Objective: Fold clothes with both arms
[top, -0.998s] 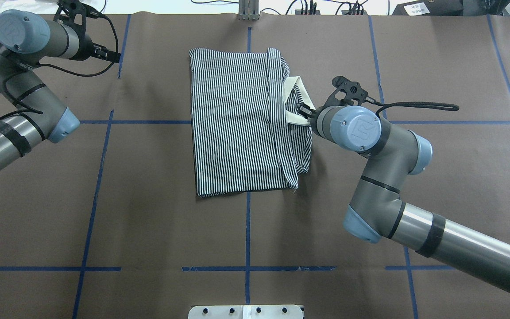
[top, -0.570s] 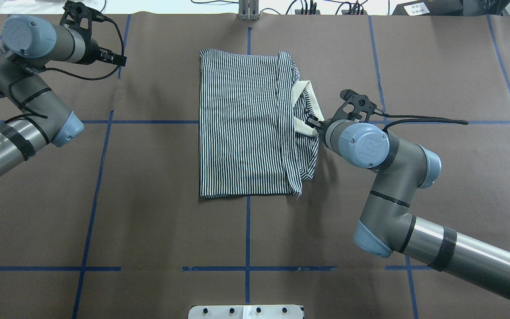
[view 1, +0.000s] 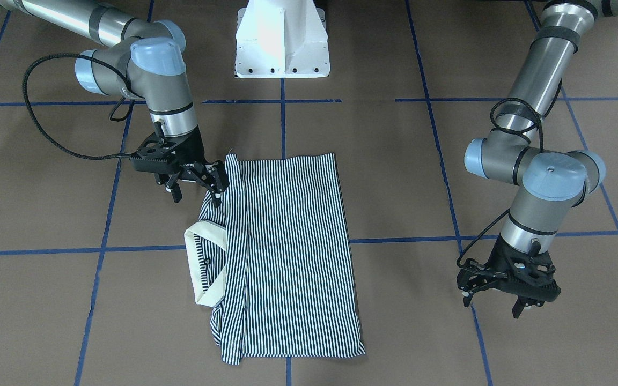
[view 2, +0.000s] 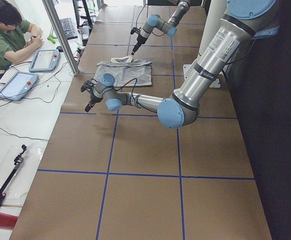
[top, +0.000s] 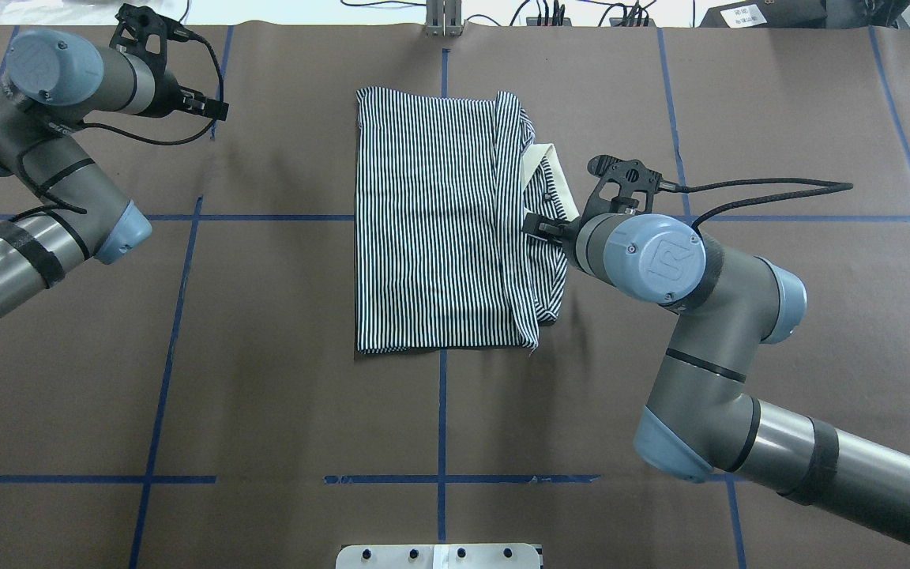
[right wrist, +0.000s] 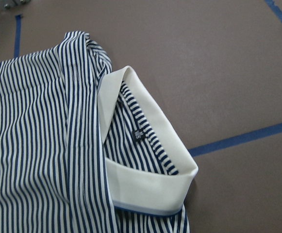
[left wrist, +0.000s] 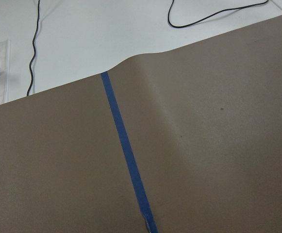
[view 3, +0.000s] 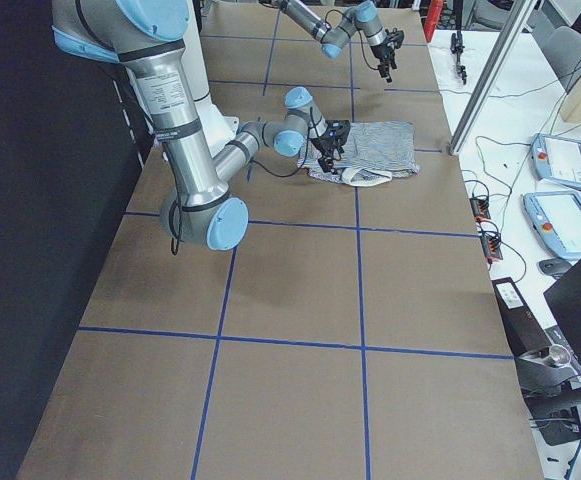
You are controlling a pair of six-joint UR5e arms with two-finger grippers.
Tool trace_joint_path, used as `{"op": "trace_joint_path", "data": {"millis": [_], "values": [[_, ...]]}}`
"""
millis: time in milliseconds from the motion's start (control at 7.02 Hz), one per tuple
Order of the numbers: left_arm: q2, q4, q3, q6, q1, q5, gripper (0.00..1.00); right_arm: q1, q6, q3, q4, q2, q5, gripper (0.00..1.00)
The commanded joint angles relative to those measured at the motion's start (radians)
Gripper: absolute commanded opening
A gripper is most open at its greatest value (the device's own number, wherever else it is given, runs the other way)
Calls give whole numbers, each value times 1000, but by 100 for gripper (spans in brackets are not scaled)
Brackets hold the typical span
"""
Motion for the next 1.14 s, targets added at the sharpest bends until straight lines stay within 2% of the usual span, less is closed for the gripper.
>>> {"op": "trace_joint_path", "data": {"millis": [0, 428, 570, 855, 998], "values": [[0, 0, -1, -2, 0, -2, 100, -92, -200, 43, -71, 8, -75, 100], [8, -2, -20, -14, 0, -29, 100, -207, -454, 38, -108, 19, -205, 100], [6, -2, -22, -31, 1, -29, 100, -241, -479, 37, -149, 28, -241, 92], [8, -2, -24, -32, 1, -31, 100, -254, -619, 30, -154, 25, -257, 50], [8, -2, -24, -32, 1, -43, 100, -260, -627, 32, -154, 21, -257, 47]]}}
